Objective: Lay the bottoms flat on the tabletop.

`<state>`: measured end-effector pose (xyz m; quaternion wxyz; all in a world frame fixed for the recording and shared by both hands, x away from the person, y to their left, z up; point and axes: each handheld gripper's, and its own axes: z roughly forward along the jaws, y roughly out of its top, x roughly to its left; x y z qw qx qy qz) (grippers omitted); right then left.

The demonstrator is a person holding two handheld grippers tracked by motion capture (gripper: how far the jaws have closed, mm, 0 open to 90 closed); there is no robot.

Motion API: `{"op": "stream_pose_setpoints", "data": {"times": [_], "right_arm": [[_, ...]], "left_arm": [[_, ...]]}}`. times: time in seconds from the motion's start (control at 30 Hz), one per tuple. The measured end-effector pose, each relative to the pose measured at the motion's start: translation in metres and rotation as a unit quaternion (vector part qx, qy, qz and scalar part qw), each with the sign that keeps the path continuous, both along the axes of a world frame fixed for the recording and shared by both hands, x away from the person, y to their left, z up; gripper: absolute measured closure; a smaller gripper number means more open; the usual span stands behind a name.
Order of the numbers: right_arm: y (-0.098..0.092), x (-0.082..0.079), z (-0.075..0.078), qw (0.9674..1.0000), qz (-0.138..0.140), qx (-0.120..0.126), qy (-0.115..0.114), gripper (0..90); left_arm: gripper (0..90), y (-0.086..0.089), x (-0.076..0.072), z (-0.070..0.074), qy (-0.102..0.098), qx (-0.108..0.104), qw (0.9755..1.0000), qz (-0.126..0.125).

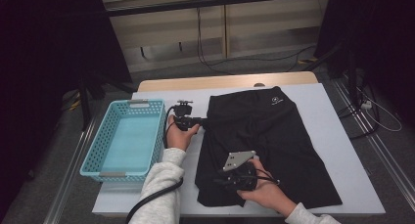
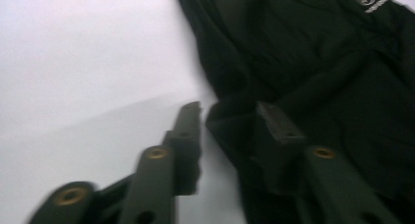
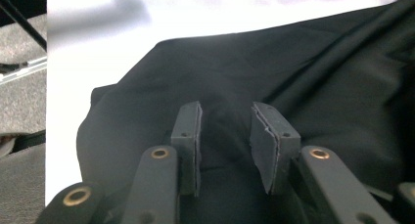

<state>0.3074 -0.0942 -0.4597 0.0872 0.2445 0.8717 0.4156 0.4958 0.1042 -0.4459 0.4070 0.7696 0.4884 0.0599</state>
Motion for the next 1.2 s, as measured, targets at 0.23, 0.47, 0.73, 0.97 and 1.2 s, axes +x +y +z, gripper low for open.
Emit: {"op": "stream_pose_setpoints", "data": {"times": [0.23,0.47,0.73,0.97,1.2], "right_arm": [[-0.015,0.003,0.007,0.9993,-0.035,-0.008,-0.013,59.5],[-0.022,0.017,-0.006,0.9978,-0.06,-0.029,0.001,68.3],[-0.029,0.027,-0.006,0.9941,-0.09,-0.05,-0.034,88.5],[-0.033,0.021,-0.002,0.9952,-0.092,-0.029,-0.018,68.8],[-0.05,0.004,0.008,0.996,-0.087,-0.019,-0.011,64.1]], "left_arm": [[35.9,0.002,-0.023,0.004,-0.026,0.022,0.9991,-0.026],[34.2,0.006,-0.041,0.0,-0.023,0.033,0.9985,-0.037],[34.9,0.011,-0.053,-0.007,-0.025,0.041,0.998,-0.042],[35.5,0.012,-0.061,-0.006,-0.023,0.04,0.9977,-0.05],[42.2,0.016,-0.068,-0.009,-0.013,0.052,0.9973,-0.051]]}}
